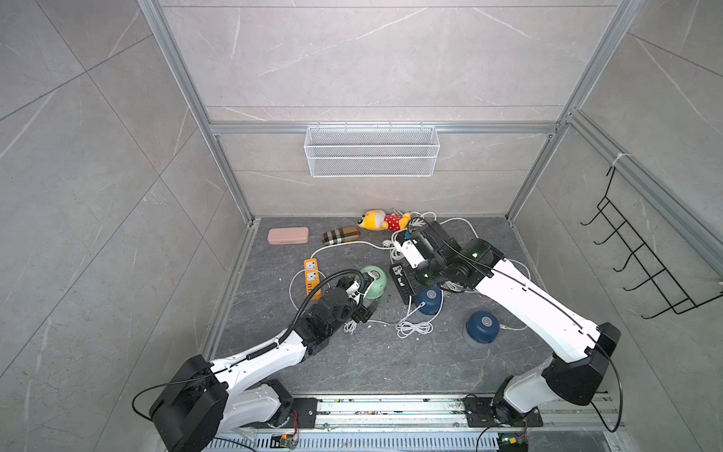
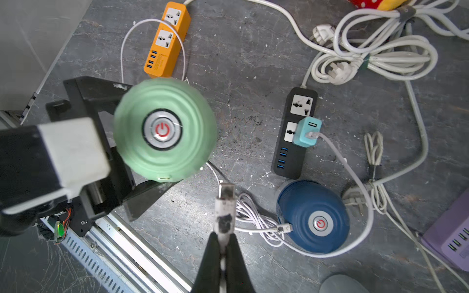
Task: Charge the cordless meat grinders
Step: Adjust the cordless meat grinder at the center of the board.
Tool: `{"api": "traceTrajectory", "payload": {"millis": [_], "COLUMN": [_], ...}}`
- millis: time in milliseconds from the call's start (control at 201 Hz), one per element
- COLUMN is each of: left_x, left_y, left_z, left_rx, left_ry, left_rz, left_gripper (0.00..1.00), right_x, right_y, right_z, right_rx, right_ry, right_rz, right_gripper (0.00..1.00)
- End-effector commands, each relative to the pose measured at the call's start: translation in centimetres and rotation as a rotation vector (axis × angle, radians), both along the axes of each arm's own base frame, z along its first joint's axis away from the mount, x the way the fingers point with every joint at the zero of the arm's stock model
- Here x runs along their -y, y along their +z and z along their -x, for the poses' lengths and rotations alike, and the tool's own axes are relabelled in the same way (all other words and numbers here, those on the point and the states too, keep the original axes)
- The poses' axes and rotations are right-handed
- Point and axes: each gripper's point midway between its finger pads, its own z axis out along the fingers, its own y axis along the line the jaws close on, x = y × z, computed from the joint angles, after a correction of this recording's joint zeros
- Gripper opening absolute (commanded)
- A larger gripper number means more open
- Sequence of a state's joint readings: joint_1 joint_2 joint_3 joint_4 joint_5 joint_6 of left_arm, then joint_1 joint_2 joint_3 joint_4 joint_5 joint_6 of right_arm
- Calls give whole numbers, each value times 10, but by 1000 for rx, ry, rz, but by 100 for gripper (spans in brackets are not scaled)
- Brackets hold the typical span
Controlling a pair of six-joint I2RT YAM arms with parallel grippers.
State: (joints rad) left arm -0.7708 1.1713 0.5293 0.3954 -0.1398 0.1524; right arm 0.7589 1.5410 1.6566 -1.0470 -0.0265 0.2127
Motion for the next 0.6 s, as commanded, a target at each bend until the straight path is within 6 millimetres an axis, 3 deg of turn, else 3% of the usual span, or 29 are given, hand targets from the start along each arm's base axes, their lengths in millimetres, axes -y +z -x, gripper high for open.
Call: {"api": "traceTrajectory", "payload": {"millis": [0, 139, 344, 458, 598], "left_x": [12, 9, 6, 8, 15], "left_y": [23, 7, -14, -33, -56], "left_z": [-7, 7, 53, 81, 105], "left_rx": [0, -48, -73, -100, -117], "left_ry": [5, 17, -8, -25, -53], "left_rz": [234, 355, 348, 323, 299], "left_gripper": [51, 49, 49, 49, 49], "right_x": [-4, -1, 13, 19, 11], "right_y": [-15, -37, -69, -75, -78], "right_z": [0, -8, -27, -38, -41], "right_rx": [-26, -37, -64, -65, -94], "right_ry": [9, -23, -114, -166, -176], "right_rz": [2, 35, 76, 73, 41], "right_gripper": [0, 0, 0, 0, 0]}}
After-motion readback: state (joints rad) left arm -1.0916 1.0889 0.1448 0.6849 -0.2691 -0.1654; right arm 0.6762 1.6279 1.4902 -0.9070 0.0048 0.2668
